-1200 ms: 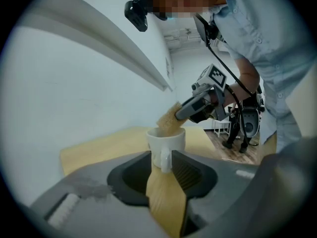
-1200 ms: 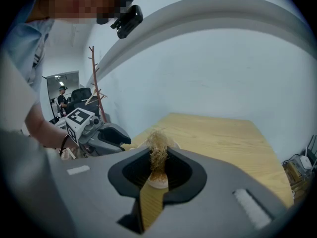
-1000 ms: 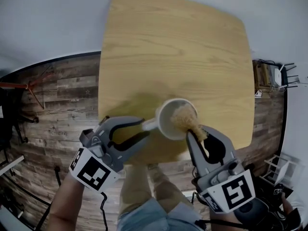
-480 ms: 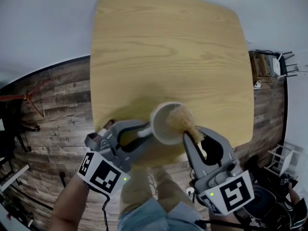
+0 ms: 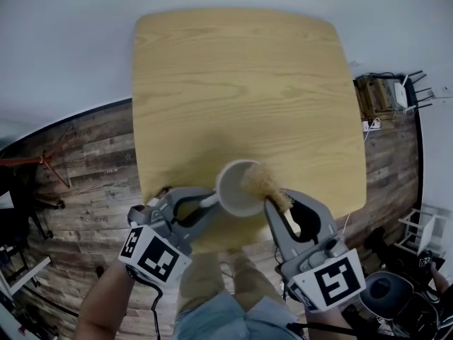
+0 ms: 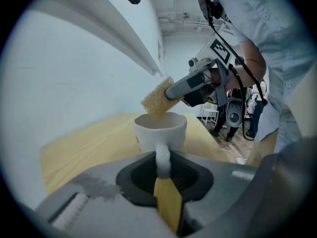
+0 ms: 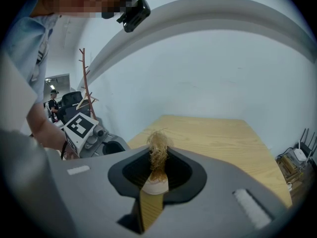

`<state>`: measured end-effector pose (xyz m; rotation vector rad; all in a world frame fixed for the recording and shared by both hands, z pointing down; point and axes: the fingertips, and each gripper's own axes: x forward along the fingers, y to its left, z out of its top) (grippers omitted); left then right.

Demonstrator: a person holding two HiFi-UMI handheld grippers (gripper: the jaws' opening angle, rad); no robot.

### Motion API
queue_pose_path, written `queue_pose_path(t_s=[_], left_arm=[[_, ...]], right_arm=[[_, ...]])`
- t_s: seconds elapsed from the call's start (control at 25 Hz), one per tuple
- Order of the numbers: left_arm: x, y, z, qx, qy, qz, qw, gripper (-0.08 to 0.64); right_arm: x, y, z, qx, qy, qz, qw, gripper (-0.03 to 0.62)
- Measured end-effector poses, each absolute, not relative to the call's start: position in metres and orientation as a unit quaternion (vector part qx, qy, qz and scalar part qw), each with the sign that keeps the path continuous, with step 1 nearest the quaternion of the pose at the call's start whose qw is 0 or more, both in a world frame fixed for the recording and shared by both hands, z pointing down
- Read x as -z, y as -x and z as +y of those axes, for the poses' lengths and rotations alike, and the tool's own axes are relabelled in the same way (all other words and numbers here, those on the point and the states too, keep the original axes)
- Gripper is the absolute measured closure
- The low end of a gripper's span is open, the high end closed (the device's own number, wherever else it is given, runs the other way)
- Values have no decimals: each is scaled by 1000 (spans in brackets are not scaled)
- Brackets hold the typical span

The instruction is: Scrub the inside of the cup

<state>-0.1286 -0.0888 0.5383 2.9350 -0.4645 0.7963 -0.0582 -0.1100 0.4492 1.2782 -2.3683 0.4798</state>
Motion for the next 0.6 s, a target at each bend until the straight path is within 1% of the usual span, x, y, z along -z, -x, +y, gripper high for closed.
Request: queue_pose_path(t_s=[0.32, 0.48, 0.6], left_arm=[[-537, 129, -90, -334, -936, -108, 31, 489], [-529, 127, -91, -374, -923, -87, 17, 489], [-524, 123, -87, -404, -912, -75, 16, 489]], right_arm=[[-449, 56, -106, -195, -453, -843, 215, 529], [-437, 50, -111, -183, -447, -851, 205, 529], [-426, 41, -110, -174, -448, -850, 214, 529]])
